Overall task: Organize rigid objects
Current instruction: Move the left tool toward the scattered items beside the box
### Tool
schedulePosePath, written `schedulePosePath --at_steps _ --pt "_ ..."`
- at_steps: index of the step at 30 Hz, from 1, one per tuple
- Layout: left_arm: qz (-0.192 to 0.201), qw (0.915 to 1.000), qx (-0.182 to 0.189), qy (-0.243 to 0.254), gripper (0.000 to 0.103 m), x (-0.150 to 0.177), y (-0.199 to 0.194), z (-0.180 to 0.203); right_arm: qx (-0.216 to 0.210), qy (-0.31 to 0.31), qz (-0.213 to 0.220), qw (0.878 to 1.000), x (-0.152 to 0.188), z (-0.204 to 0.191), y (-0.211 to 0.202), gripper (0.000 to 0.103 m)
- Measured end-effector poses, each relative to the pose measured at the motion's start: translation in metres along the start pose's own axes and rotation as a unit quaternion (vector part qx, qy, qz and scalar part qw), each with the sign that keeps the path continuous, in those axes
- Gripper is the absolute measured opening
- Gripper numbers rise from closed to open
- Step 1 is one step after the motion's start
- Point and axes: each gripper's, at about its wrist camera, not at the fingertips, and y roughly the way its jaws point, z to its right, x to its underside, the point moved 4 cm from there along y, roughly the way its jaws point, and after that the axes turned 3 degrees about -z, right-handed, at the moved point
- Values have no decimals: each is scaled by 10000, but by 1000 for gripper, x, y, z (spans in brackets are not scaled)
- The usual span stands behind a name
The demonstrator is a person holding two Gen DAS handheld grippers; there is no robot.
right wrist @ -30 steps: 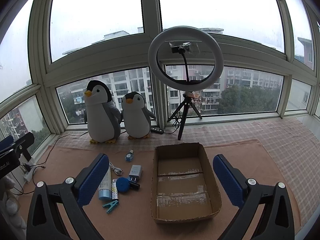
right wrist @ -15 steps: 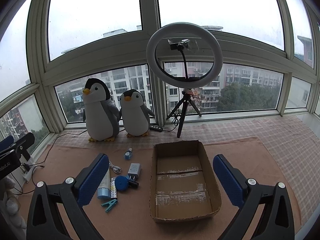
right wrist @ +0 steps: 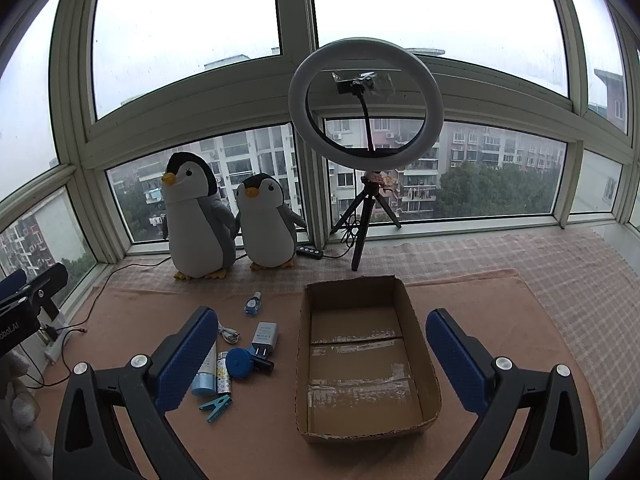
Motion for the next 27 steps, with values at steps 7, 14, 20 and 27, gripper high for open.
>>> schedulePosePath --at_steps 7,14,20,27 --pt "-148 9999 17 70 103 7 10 5 3 57 -131 9999 4 7 8 102" --pt "-452 9989 -59 131 103 24 32 3 62 160 -330 9993 15 24 19 102" --pt "-806 9964 -143 202 103 45 54 0 203 283 -578 9977 31 46 33 102" --pt "-1291 9914 -135 159 102 73 79 -16 410 575 -922 9932 56 83 59 102"
